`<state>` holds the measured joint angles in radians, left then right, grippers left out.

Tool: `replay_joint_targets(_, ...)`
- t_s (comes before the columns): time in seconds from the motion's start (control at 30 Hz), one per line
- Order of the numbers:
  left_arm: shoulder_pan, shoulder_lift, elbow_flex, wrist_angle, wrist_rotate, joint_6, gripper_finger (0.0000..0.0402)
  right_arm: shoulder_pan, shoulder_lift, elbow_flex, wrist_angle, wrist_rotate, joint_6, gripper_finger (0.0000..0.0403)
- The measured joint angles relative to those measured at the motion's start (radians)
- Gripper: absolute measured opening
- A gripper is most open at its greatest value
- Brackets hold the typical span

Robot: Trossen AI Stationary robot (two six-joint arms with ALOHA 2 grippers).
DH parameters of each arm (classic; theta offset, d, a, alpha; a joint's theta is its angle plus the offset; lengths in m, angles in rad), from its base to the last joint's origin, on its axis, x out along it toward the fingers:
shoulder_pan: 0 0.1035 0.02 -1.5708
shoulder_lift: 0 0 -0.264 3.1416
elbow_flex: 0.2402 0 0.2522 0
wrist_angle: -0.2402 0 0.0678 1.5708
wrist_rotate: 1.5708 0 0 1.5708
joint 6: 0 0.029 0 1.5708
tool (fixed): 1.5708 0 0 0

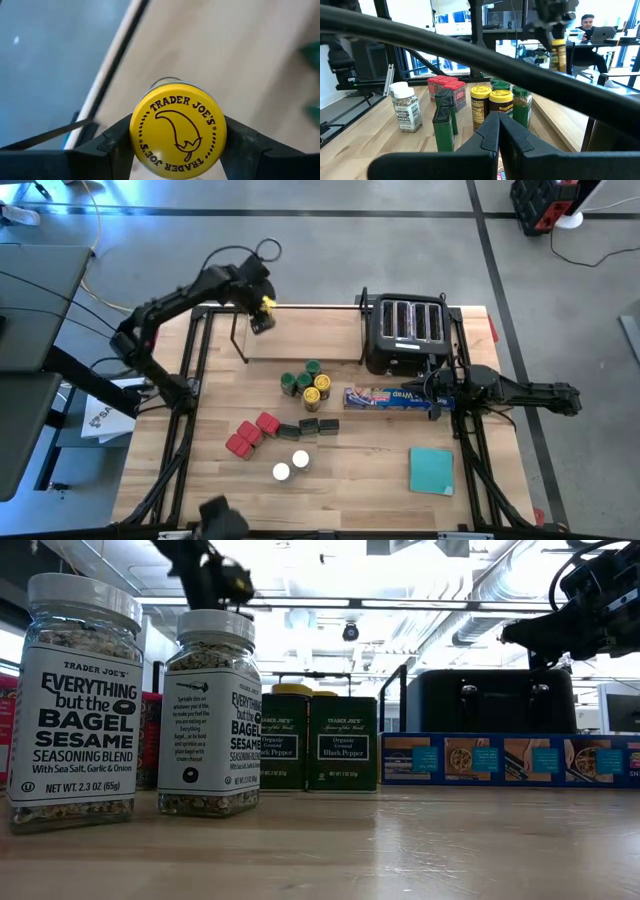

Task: Shelf spices
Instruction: Put the left yellow seasoning bottle on the shelf

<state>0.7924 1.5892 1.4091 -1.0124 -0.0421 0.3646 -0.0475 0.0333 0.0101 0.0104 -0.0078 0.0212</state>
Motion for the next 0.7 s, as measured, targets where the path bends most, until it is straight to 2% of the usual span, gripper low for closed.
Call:
replay_joint_targets(0.27, 0.127, 0.146, 0.069, -0.019, 0.005, 0.049, 0.0224, 0.000, 0.000, 0.000, 0.000, 0.000, 0.000, 0.0000)
replay_joint_targets(0.4, 0.145, 0.178, 0.108, -0.024, 0.003, 0.054, 0.0242, 0.000, 0.000, 0.000, 0.000, 0.000, 0.000, 0.0000)
replay_joint_targets(0.7, 0.148, 0.190, 0.141, -0.068, -0.050, 0.073, 0.0249, 0.000, 0.000, 0.000, 0.000, 0.000, 0.000, 0.0000)
